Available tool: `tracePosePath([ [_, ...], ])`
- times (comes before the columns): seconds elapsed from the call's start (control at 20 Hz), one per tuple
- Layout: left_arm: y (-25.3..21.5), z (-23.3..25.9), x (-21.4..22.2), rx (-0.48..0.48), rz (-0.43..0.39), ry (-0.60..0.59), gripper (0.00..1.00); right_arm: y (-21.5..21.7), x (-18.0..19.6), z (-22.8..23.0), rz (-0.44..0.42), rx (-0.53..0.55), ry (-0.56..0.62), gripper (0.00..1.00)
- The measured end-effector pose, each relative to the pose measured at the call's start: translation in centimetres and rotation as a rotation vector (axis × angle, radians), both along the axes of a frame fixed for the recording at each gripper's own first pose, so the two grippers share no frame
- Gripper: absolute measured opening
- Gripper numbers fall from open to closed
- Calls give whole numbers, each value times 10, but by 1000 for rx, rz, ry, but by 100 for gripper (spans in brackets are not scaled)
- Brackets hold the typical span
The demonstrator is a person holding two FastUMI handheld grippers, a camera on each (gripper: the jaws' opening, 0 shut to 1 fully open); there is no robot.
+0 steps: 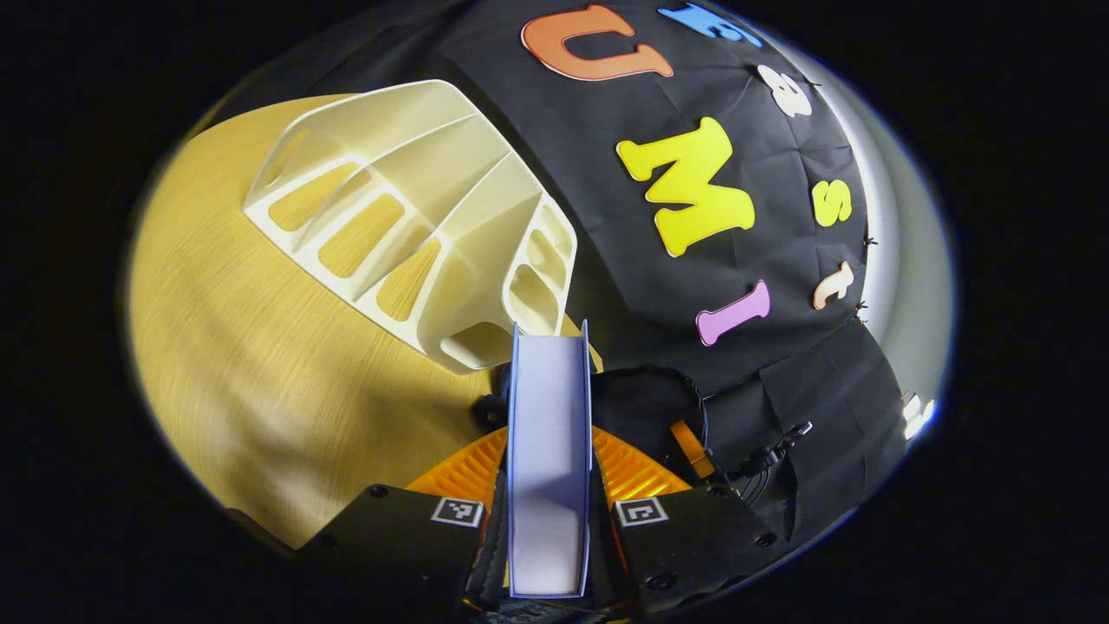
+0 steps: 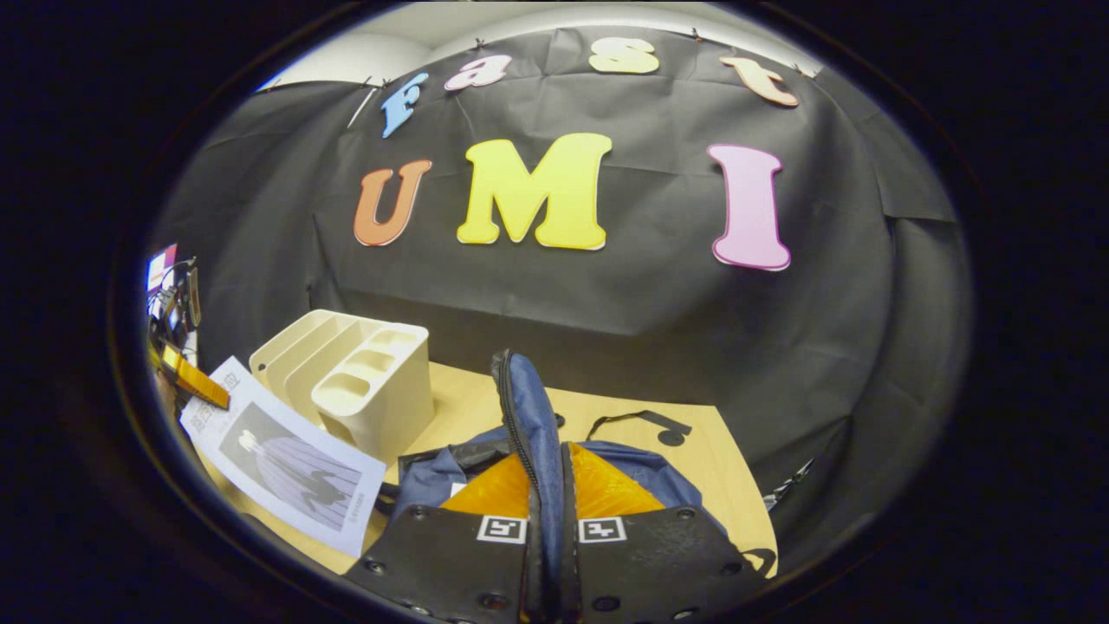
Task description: Open the schoolbag, grab two books from the bookshelf and put them into the schoolbag.
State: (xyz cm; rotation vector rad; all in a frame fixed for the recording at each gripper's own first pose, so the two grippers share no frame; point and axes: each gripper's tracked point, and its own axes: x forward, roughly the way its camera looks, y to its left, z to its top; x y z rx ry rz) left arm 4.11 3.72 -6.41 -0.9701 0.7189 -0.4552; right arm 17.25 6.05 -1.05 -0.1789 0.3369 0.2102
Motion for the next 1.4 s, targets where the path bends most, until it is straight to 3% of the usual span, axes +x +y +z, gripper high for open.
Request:
tracePosePath([
  [0.05, -4, 0, 5, -21, 5, 1, 46, 0, 1, 0, 6, -14, 2, 7],
  [0.35, -42, -6, 28, -139, 49, 21, 41, 8, 0, 3, 52, -50, -5, 7],
  [0.55, -86, -4, 33, -248, 16, 57, 41, 15, -4, 0, 75, -45, -8, 7],
  [0.75, -107, -25, 46, -132, 31, 67, 41, 15, -10, 4, 88, -20, -17, 7],
  [0.85, -115, -28, 49, -129, 39, 70, 41, 13, -11, 6, 83, 5, -16, 7],
  [1.15, -144, -57, 53, 0, 50, 26, 42, 14, -20, 13, 96, 60, -27, 7],
  [1.4, -169, -56, 64, 16, 59, 11, 41, 22, -25, 19, 118, 58, -48, 7],
])
